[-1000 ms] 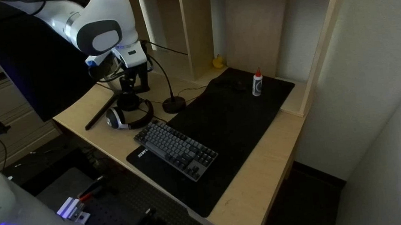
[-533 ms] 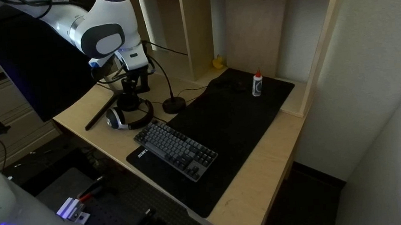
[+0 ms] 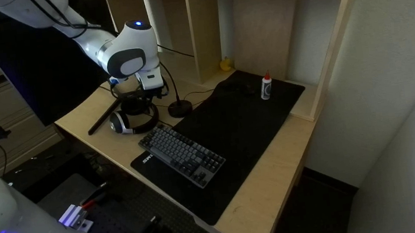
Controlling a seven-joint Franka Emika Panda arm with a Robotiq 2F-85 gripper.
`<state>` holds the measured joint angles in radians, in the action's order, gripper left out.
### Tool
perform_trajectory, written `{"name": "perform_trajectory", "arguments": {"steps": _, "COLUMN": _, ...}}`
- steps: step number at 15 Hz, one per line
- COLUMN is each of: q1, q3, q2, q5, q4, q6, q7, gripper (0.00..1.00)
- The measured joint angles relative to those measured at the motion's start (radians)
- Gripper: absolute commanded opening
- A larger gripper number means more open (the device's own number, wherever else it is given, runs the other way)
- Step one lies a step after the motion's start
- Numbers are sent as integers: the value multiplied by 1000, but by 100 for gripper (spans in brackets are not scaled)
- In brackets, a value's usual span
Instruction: Press the escape button the keyboard
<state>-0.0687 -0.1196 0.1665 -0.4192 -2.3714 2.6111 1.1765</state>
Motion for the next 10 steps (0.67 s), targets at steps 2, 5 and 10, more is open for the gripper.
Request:
{"name": "perform_trajectory", "arguments": {"steps": 2, "q1": 0, "q3": 4, "q2": 29, "q5": 0, "q4": 18, "q6": 5, "q7": 2, "gripper": 100}}
{"name": "perform_trajectory", "arguments": {"steps": 5, "q1": -3, "q3": 8, "q2": 31, "q5": 9, "q4": 23, "q6": 5, "q7": 15, "gripper": 100}}
{"name": "perform_trajectory", "arguments": {"steps": 10, "q1": -26, "q3": 13, "q2": 92, "q5": -3, "q4": 28, "q6": 60, "q7": 58, "gripper": 100}}
